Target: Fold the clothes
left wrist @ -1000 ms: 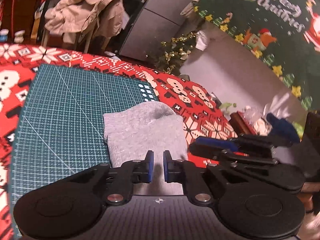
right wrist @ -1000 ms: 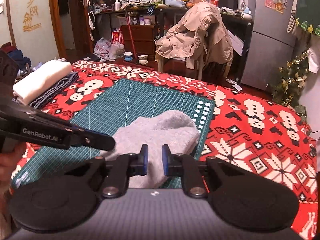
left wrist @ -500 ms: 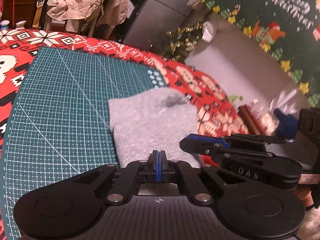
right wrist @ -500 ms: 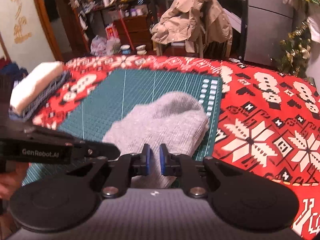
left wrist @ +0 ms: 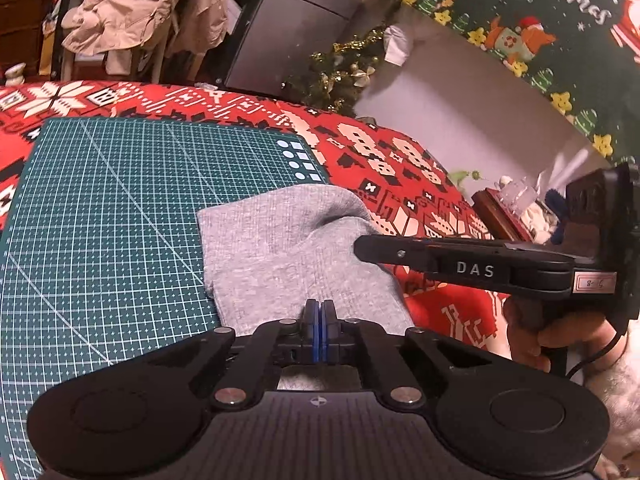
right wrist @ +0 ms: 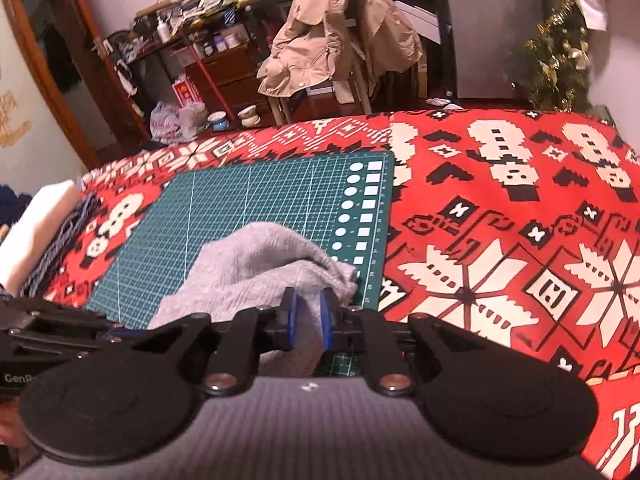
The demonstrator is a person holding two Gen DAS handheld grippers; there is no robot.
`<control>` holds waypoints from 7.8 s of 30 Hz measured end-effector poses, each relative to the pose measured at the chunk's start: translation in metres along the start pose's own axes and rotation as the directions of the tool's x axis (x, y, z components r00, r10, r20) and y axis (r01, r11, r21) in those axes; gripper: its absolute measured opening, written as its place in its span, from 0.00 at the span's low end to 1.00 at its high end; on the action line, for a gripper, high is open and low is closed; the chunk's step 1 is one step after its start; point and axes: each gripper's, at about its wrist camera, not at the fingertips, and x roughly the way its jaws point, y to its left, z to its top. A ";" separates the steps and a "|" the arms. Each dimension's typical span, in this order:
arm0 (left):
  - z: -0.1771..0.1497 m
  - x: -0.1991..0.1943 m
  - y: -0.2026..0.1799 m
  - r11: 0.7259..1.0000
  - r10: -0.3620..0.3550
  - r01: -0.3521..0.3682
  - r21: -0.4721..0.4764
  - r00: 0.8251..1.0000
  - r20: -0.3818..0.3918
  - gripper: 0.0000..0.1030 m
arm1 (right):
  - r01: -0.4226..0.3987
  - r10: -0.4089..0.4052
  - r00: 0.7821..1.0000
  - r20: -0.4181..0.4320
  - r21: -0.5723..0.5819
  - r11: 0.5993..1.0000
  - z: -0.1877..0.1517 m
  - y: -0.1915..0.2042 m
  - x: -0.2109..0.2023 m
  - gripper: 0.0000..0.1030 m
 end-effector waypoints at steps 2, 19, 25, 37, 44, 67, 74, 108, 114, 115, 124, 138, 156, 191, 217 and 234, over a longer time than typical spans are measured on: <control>-0.001 -0.006 -0.003 1.000 0.002 -0.002 0.006 1.000 0.009 0.03 | -0.002 0.002 1.000 0.018 0.006 1.000 0.001 0.001 -0.007 0.14; -0.049 -0.041 -0.011 0.998 -0.050 0.053 0.026 0.996 -0.077 0.02 | -0.108 0.097 0.990 -0.105 -0.099 0.989 -0.076 0.074 -0.065 0.15; -0.061 -0.056 -0.020 0.994 -0.052 0.058 0.088 0.996 -0.070 0.03 | -0.119 0.105 0.989 -0.107 -0.129 0.984 -0.086 0.084 -0.081 0.15; -0.083 -0.061 -0.019 0.996 -0.050 0.058 0.068 0.992 -0.116 0.02 | -0.106 0.084 0.984 -0.158 -0.139 0.985 -0.107 0.090 -0.091 0.16; -0.095 -0.067 -0.017 0.996 -0.046 0.056 0.062 0.988 -0.149 0.02 | -0.097 0.070 0.980 -0.185 -0.142 0.985 -0.119 0.084 -0.099 0.15; 0.053 -0.016 0.065 0.984 -0.072 0.089 0.155 0.991 -0.109 0.20 | -0.112 0.061 0.982 -0.181 -0.284 0.952 0.022 0.035 -0.065 0.17; 0.077 0.028 0.058 0.934 0.003 0.057 0.352 0.986 -0.168 0.21 | -0.186 0.067 0.962 -0.265 -0.455 0.871 0.075 0.049 -0.013 0.19; 0.045 -0.016 -0.005 0.643 0.095 -0.093 0.760 0.995 0.041 0.06 | -0.449 0.033 0.861 -0.507 -0.729 0.516 0.088 0.134 0.072 0.15; 0.034 -0.024 -0.008 0.618 0.106 -0.106 0.779 0.993 0.051 0.08 | -0.366 -0.004 0.915 -0.403 -0.834 0.413 0.070 0.152 0.033 0.06; 0.032 -0.023 -0.007 0.625 0.111 -0.099 0.774 0.993 0.038 0.09 | -0.344 -0.011 0.925 -0.379 -0.850 0.399 0.065 0.155 0.027 0.06; 0.017 0.000 0.001 0.646 0.144 -0.100 0.756 0.990 0.008 0.12 | -0.234 -0.047 0.961 -0.272 -0.893 0.385 0.052 0.166 0.013 0.05; 0.000 -0.003 0.005 0.629 0.148 -0.170 0.759 0.984 0.098 0.03 | -0.140 -0.067 0.984 -0.168 -0.942 0.304 0.023 0.173 0.005 0.06; -0.024 -0.002 0.004 0.572 0.196 -0.229 0.788 0.971 0.140 0.03 | -0.163 -0.052 0.967 -0.250 -0.763 0.626 0.015 0.136 -0.019 0.18; 0.024 -0.003 0.033 0.929 0.084 -0.070 0.365 0.996 -0.023 0.15 | -0.066 0.002 0.977 -0.212 -0.295 0.953 0.094 0.030 0.035 0.29; -0.017 -0.035 -0.034 0.901 0.094 -0.087 0.426 0.996 0.005 0.08 | -0.019 0.013 0.993 -0.120 -0.055 0.998 0.012 0.018 -0.037 0.08; -0.031 -0.038 -0.011 0.977 0.205 -0.204 0.059 0.979 -0.017 0.24 | -0.133 0.091 0.988 0.121 0.408 0.903 -0.047 -0.002 -0.035 0.08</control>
